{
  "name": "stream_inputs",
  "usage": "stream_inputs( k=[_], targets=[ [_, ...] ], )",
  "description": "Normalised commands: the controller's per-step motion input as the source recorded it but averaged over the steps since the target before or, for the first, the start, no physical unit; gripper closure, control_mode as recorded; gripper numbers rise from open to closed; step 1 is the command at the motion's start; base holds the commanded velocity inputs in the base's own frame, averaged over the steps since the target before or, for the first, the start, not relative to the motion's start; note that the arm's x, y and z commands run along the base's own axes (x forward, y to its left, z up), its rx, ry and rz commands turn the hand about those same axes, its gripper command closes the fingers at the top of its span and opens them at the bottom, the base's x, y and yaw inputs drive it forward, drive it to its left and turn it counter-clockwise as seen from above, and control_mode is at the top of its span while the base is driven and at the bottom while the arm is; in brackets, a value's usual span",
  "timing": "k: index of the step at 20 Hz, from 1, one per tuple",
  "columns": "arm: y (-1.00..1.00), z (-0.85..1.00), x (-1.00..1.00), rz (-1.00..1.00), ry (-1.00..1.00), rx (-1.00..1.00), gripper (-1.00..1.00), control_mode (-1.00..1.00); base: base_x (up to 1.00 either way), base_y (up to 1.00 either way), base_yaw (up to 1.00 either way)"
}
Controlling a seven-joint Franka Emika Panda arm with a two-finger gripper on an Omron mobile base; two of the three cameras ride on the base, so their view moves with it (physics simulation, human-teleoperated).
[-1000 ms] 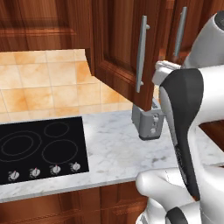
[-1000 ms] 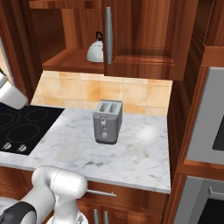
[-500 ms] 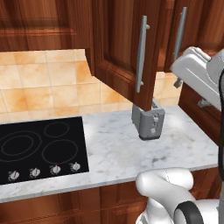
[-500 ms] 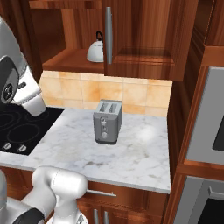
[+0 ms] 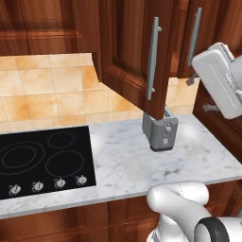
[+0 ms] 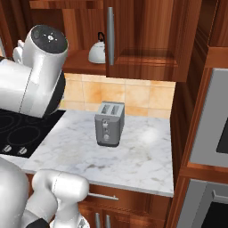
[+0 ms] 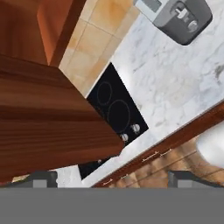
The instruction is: Open the cabinet, pick the kettle from the cabinet, and place it in the sink.
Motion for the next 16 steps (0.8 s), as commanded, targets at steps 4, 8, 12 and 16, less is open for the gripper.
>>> stream_inputs(
  k=[4, 8, 12, 16],
  targets=[
    [0.03, -0.04, 0.34, 0.10, 0.02, 0.25, -1.00, -1.00, 0.00, 0.00, 0.00],
    [0.01, -0.02, 0.34, 0.11, 0.05, 0.24, -1.00, -1.00, 0.00, 0.00, 0.00],
    [0.05, -0.01, 0.27, 0.13, 0.04, 0.20, -1.00, -1.00, 0.00, 0.00, 0.00],
    [0.14, 0.00, 0.28, 0.12, 0.01, 0.16, -1.00, -1.00, 0.00, 0.00, 0.00]
  ],
)
